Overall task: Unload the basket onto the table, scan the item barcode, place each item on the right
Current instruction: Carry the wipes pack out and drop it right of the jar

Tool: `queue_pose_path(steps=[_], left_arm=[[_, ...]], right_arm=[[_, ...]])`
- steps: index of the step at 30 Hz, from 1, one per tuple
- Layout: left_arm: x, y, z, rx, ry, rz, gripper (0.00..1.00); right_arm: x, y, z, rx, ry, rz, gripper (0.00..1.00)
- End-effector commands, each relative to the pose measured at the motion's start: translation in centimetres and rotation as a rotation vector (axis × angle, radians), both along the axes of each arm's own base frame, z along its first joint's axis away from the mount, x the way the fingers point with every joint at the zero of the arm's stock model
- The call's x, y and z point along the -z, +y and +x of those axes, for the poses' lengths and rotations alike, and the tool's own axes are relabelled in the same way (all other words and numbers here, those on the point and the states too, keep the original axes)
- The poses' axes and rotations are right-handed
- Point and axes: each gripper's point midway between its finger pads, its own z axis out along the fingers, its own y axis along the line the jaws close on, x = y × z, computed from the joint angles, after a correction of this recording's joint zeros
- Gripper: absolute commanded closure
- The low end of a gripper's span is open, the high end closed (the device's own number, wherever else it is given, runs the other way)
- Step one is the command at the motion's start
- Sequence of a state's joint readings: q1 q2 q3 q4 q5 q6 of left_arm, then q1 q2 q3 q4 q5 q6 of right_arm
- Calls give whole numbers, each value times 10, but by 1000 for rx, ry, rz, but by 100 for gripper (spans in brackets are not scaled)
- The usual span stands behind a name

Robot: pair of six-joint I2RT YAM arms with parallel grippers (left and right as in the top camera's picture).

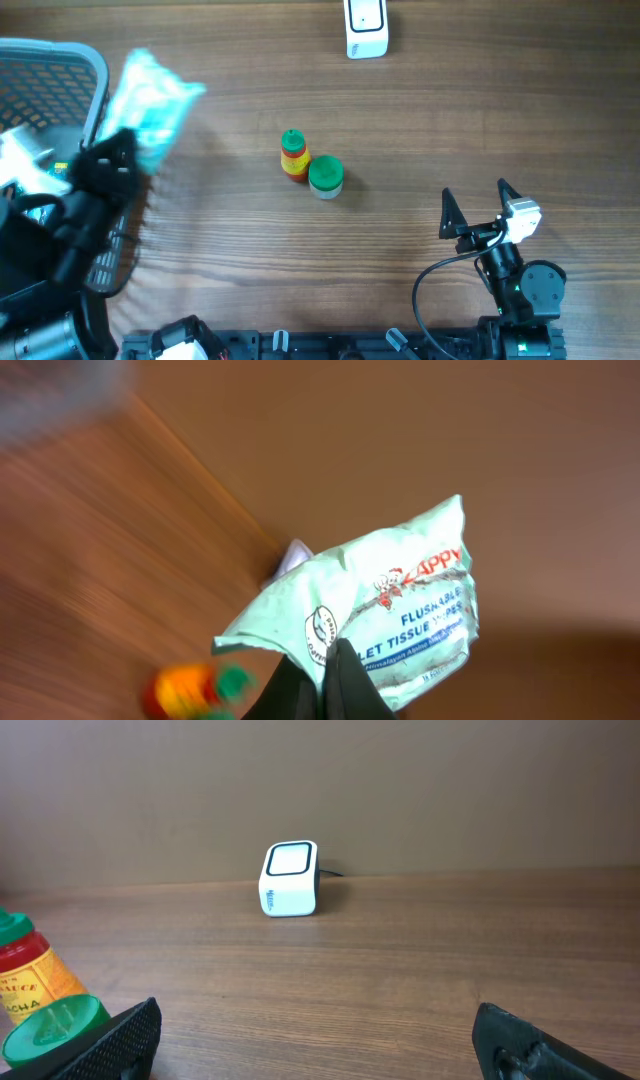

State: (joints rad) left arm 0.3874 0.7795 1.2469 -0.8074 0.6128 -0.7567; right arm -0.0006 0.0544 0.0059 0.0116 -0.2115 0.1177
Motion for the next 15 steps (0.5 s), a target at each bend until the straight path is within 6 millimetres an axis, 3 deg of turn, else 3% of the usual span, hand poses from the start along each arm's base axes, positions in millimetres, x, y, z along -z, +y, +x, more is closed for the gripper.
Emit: queue_pose_path(steps=[1,5,7,10,15], left_arm=[[-7,-59,-6,290,-51,63,96],[7,-110,-5,494,-34,131,96],[26,-131,5,529,31,171,96],[62,-168,20,589,136,243,96],[145,-246,59,583,366,245,96]], right_arm=[[-1,0,0,3,-9,-13,0],[-1,0,0,3,-9,-13,0],[-1,0,0,3,-9,-13,0],[-1,0,0,3,-9,-13,0],[-1,0,0,3,-9,-13,0]])
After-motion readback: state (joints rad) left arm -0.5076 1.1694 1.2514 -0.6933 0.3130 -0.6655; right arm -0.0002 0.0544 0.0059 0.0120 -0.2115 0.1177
